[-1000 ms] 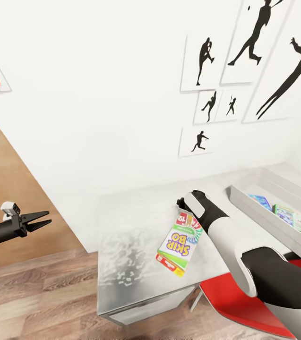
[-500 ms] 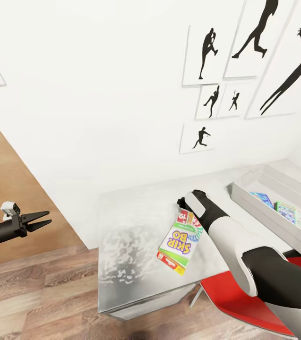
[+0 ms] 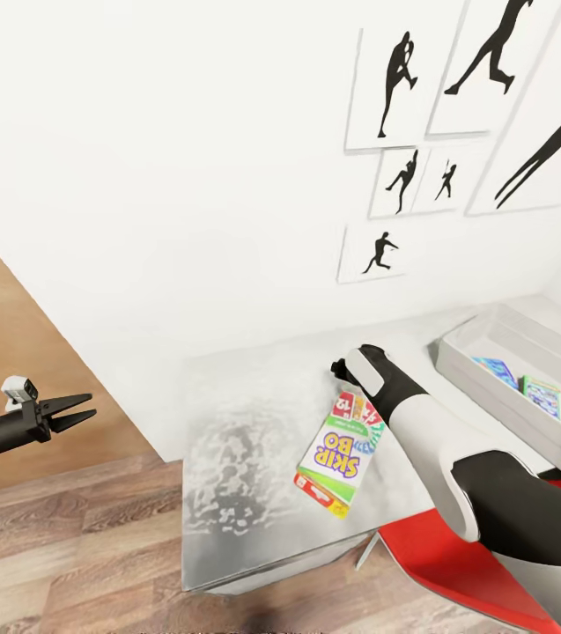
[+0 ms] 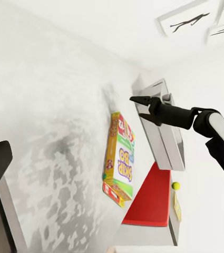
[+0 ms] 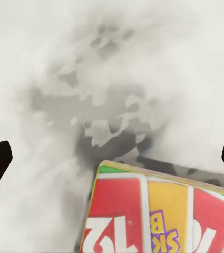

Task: Put all the toys in the child's room - the three board games (two on the bed and one on the table), the two jigsaw puzzles on the table, and the tennis ball on the table - inside the toy box on the table in the child's room.

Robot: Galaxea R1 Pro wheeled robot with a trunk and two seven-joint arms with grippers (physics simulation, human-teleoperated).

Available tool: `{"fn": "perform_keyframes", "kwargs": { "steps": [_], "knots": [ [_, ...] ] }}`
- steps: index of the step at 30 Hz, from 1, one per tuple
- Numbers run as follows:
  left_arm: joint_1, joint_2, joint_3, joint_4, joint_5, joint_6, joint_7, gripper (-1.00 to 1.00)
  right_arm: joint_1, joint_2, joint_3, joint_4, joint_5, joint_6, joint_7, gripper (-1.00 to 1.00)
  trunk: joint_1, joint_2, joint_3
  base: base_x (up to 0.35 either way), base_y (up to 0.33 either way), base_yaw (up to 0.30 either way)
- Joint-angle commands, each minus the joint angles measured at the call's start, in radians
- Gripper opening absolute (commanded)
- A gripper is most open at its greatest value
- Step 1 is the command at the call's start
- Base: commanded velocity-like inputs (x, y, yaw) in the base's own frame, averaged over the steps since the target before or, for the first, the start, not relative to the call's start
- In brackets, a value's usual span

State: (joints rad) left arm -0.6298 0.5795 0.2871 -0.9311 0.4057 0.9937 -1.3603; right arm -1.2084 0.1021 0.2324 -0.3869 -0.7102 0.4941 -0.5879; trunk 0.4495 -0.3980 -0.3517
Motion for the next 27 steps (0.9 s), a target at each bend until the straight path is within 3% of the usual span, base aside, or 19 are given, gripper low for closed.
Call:
{"fn": "perform_keyframes", "kwargs": {
  "steps": [1, 27],
  "knots": [
    [-0.001, 0.0, 0.0, 0.0, 0.002, 0.01, -0.002, 1.0, -0.001, -0.001, 0.008, -0.001, -0.008, 0.004, -0.007, 1.0, 0.0, -0.002, -0.003, 0.004, 0.0, 0.0],
    [-0.001, -0.001, 0.0, 0.0, 0.002, 0.008, 0.0, 1.0, 0.001, -0.002, 0.012, 0.007, -0.008, -0.002, -0.007, 1.0, 0.0, -0.002, -0.046, 0.0, 0.0, 0.0]
  ]
}}
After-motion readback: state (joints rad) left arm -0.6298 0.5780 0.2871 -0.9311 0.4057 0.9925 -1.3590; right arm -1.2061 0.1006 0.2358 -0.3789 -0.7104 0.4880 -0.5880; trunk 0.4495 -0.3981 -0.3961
